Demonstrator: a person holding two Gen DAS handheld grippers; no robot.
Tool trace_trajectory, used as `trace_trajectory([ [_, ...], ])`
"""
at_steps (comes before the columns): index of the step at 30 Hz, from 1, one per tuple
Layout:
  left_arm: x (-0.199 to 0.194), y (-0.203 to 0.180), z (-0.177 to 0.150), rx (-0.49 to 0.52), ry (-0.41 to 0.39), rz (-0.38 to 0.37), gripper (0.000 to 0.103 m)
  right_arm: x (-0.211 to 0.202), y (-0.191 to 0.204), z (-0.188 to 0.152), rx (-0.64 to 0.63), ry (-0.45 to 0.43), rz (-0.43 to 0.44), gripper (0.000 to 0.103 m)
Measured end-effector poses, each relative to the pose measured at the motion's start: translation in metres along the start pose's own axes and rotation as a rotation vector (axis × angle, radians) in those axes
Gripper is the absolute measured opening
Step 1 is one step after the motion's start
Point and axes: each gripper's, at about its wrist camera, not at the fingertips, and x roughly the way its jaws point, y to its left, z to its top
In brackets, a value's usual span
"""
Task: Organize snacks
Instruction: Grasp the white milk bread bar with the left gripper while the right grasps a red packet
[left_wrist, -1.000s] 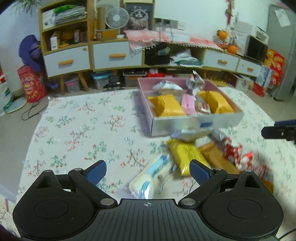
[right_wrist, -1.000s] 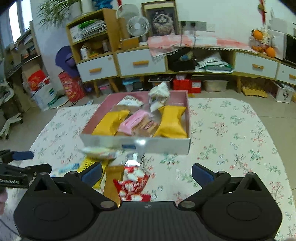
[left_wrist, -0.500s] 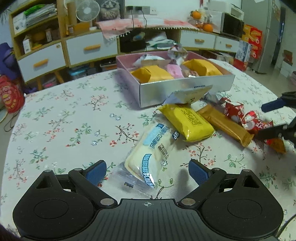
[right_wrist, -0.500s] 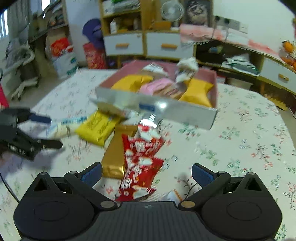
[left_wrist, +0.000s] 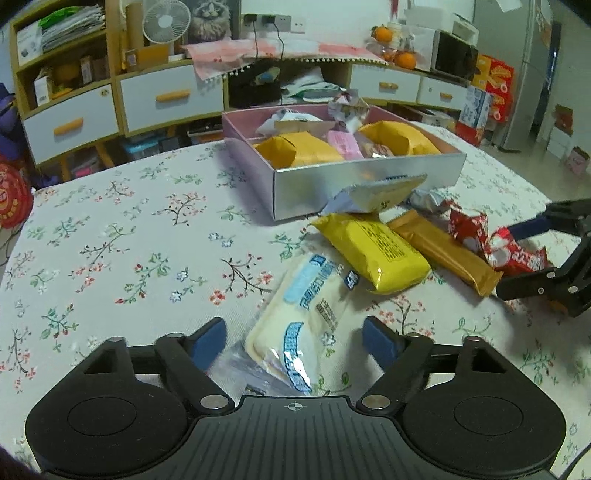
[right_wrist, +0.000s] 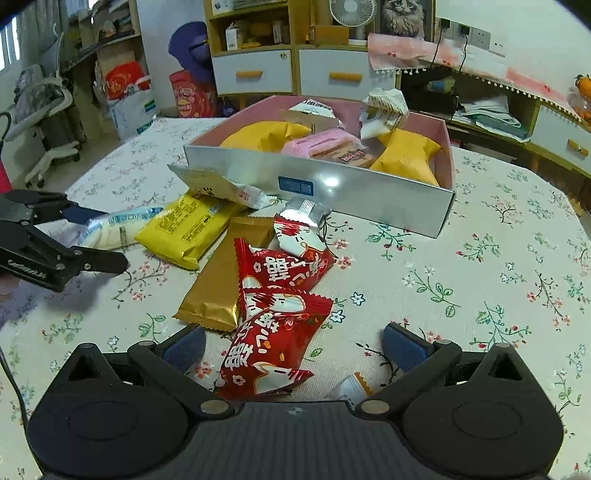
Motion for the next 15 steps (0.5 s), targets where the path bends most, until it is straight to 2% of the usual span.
trace_trajectory([
  [3,-0.001,0.001,0.002,-0.005,-0.001,0.008,0.063,-0.002,-0.005,0.002,0.04,-0.007,0.02,0.076],
  [6,-0.002,-0.002,0.002,0.01,0.005,0.027,0.054,-0.004,-0.007,0.003,0.06,-0.011,0.024,0.067],
  [8,-0.002,-0.003,0.003,0.016,0.01,0.034,0.051,-0.006,-0.006,0.005,0.051,-0.007,0.015,0.051],
  [11,-0.002,-0.007,0.005,0.013,0.018,0.042,0.046,-0.006,-0.004,0.01,0.035,0.001,0.007,0.033],
  [12,-0.002,-0.008,0.006,0.013,0.022,0.049,0.045,-0.007,-0.003,0.011,0.032,0.002,0.007,0.03],
  [14,-0.003,-0.011,0.006,0.022,0.028,0.066,0.042,-0.006,-0.001,0.011,0.025,0.007,0.01,0.016],
  [15,-0.004,-0.013,0.006,0.028,0.029,0.074,0.039,-0.006,0.001,0.012,0.015,0.012,0.007,0.015],
])
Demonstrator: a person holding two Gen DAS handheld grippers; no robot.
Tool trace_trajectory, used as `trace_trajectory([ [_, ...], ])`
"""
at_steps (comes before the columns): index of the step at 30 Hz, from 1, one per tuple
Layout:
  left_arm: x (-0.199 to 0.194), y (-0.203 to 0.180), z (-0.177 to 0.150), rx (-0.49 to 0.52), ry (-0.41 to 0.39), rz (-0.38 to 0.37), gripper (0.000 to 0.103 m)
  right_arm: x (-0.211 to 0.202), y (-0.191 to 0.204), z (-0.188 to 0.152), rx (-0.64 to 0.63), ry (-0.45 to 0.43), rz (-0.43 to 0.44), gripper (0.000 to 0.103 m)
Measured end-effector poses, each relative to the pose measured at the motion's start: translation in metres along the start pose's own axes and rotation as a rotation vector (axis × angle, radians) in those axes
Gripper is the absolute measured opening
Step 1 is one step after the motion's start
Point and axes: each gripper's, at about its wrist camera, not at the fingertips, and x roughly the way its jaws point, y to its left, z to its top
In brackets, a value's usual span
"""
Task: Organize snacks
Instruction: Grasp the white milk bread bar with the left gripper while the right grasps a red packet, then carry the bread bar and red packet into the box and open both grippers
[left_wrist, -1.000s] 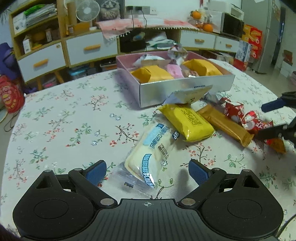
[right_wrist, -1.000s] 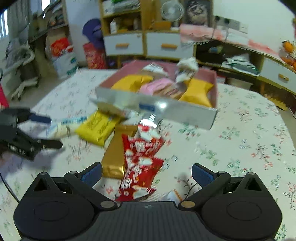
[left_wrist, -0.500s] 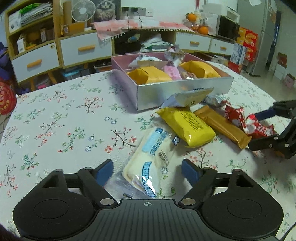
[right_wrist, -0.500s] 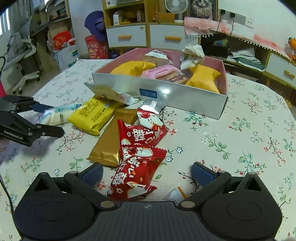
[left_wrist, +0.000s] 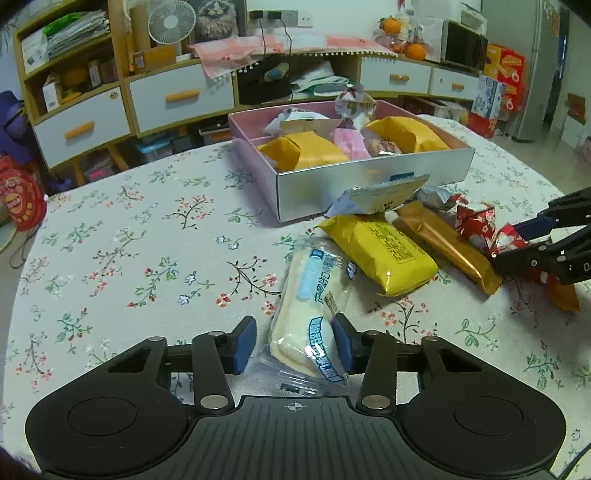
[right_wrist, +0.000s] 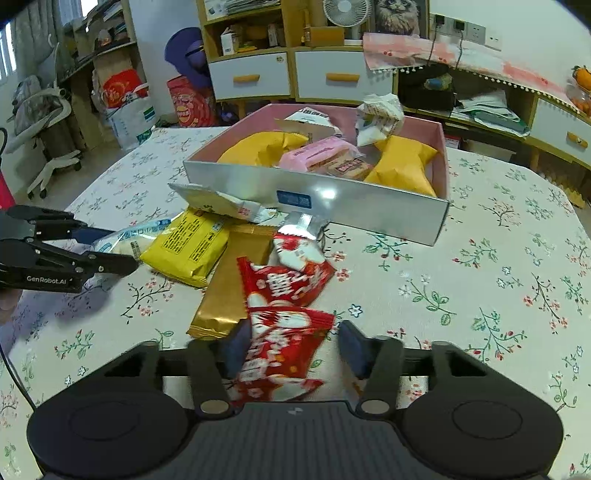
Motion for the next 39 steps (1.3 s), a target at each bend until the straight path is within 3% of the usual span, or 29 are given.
trace_trajectory([
  [2,-0.001,-0.001,0.002,-0.004,0.007,0.011,0.035,0.001,0.003,0.003,-0.018,0.007,-0.008,0.008],
  [9,-0.006,0.005,0.004,-0.038,0.016,0.025,0.03,-0.003,0.004,0.008,-0.021,0.012,-0.017,0.0],
  [24,-0.023,0.013,0.009,-0.107,0.017,0.038,0.02,-0.019,-0.002,0.016,0.037,-0.014,-0.015,0.0],
  [30,-0.02,0.011,0.006,-0.122,0.07,0.02,0.019,-0.027,-0.003,0.018,0.055,-0.037,-0.012,0.0],
  [34,-0.016,0.005,0.006,-0.097,0.074,0.034,0.028,-0.026,-0.003,0.022,0.068,-0.033,-0.018,0.0],
  [39,-0.005,0.001,0.011,-0.104,0.096,0.044,0.031,-0.017,-0.006,0.023,0.134,0.051,-0.041,0.0],
])
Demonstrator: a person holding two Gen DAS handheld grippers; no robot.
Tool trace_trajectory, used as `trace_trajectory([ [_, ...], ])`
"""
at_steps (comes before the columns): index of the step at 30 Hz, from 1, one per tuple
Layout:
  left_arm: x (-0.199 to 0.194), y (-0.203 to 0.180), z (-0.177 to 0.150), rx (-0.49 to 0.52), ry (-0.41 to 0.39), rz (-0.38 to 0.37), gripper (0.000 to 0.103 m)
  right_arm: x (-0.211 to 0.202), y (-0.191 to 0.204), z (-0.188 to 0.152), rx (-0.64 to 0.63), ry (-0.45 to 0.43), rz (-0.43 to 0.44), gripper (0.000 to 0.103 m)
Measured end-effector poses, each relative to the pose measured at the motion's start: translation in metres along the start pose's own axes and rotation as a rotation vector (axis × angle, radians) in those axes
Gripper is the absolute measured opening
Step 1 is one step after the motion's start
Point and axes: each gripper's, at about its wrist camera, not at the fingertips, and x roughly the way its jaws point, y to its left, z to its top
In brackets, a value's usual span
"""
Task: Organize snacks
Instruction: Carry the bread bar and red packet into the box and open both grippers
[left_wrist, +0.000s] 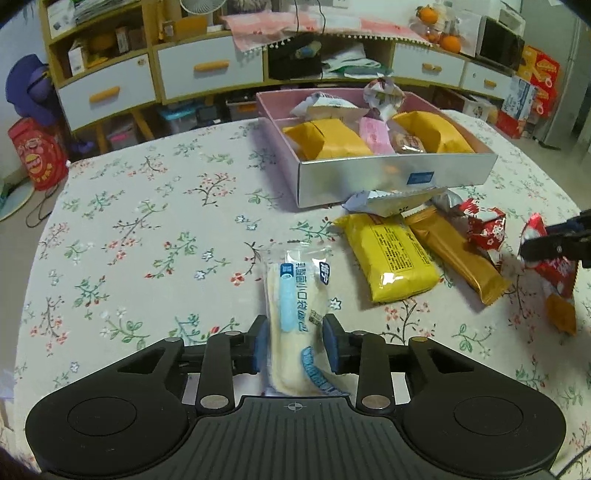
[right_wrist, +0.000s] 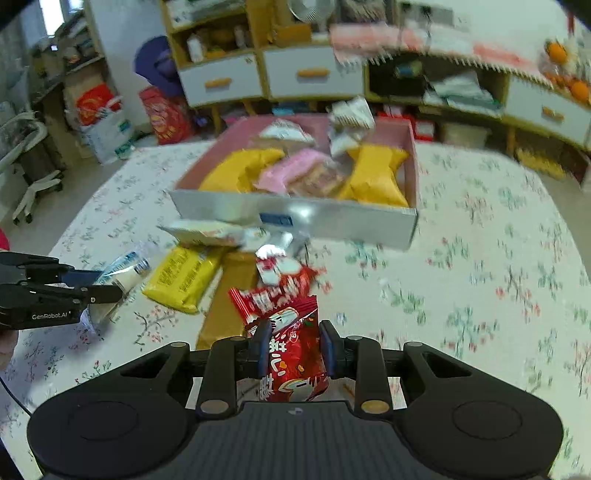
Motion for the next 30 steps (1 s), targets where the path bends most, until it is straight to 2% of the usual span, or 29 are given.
trace_trajectory([
  [5,0.006,-0.005,0.004,-0.033,0.035,0.028,0.034,0.006,-0.002,0.0,0.029,0.04,-0.013,0.0],
  [9,0.006,-0.009,0.006,-0.04,0.055,0.029,0.019,0.007,0.0,0.001,0.028,0.054,-0.024,0.0],
  [17,-0.003,-0.011,0.007,-0.079,0.069,0.013,0.017,0.006,0.009,0.008,0.003,0.052,-0.032,0.0],
  [30,-0.032,-0.002,0.023,-0.176,-0.013,-0.002,0.016,-0.002,0.022,0.031,0.012,-0.007,-0.009,0.0],
])
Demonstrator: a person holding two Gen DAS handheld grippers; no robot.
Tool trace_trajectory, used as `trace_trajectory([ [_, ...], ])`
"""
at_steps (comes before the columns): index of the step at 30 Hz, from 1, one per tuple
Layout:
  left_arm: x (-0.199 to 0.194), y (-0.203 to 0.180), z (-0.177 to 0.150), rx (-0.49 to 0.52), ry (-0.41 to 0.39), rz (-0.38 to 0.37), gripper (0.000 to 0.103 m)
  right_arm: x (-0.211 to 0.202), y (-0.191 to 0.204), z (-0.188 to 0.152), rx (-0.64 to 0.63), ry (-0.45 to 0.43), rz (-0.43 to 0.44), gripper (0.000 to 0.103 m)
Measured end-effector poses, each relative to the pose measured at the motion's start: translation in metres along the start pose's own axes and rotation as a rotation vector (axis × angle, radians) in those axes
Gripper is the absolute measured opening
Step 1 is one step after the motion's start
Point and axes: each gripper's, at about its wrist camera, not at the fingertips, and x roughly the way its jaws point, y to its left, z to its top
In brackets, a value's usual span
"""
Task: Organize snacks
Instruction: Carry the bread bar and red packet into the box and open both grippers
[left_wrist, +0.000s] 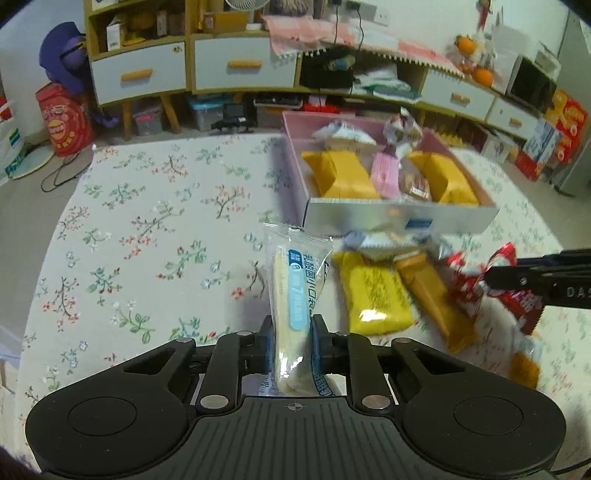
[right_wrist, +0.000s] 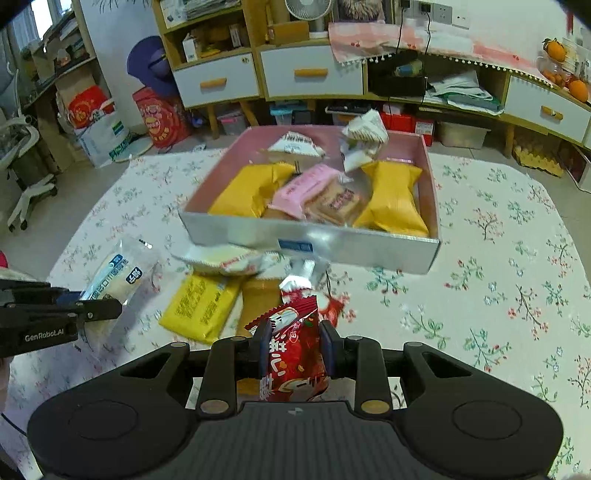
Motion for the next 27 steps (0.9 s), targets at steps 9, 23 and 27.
trace_trajectory([
  [9,0.002,-0.012,0.023,-0.051,-0.042,-0.044,0.016,0.002,-0.01,0.028,0.096,-0.065,0.023,0.0],
  [23,0.045,-0.057,0.087,-0.034,-0.06,-0.135,0.016,0.028,-0.063,0.059,0.414,-0.198,0.136,0.0],
  [27,0.065,-0.071,0.098,-0.013,-0.063,-0.14,0.016,0.035,-0.07,0.059,0.422,-0.234,0.13,0.0],
])
